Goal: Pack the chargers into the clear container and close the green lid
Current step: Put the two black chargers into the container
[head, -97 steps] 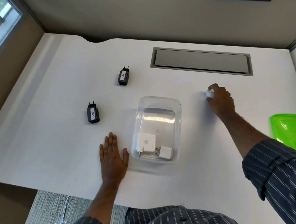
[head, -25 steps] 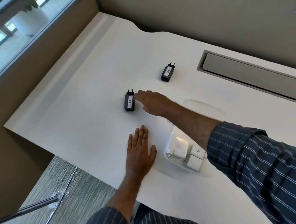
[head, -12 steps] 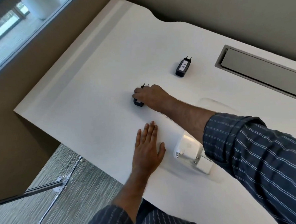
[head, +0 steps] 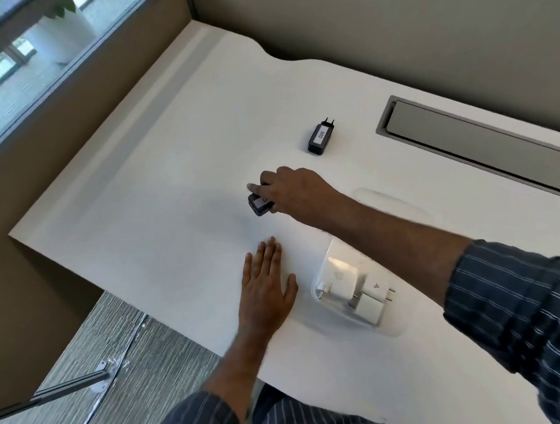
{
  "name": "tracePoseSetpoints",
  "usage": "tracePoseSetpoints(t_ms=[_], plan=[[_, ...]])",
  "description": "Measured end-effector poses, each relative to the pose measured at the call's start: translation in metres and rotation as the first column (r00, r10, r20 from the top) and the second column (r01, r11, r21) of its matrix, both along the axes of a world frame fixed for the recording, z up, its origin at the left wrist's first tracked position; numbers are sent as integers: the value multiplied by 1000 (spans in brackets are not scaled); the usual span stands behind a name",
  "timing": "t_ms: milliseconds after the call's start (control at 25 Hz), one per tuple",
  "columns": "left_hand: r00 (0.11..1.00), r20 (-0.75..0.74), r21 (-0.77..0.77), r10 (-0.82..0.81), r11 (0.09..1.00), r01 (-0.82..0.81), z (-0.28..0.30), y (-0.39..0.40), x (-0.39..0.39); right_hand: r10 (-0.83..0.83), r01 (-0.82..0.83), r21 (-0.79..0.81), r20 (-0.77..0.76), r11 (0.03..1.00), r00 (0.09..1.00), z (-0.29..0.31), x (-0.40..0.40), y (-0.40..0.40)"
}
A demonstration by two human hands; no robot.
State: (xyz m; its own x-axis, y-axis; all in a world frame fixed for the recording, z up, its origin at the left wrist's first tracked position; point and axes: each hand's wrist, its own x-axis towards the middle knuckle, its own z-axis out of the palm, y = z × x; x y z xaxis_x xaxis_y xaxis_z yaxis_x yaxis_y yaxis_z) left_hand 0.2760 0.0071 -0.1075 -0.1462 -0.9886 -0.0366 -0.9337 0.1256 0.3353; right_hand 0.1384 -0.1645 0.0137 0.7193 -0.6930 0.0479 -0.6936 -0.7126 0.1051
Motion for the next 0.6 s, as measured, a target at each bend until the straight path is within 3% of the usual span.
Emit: tracePoseSetpoints(t_ms=[320,600], plan=[[1000,-8,6,-1,1000,1,3,-1,0,-273,266,67,144,962,951,65,-55,69],[1000,-19,-6,-14,1000,14,3,0,1,-549,515,198,200,834,812,72,-107,126]])
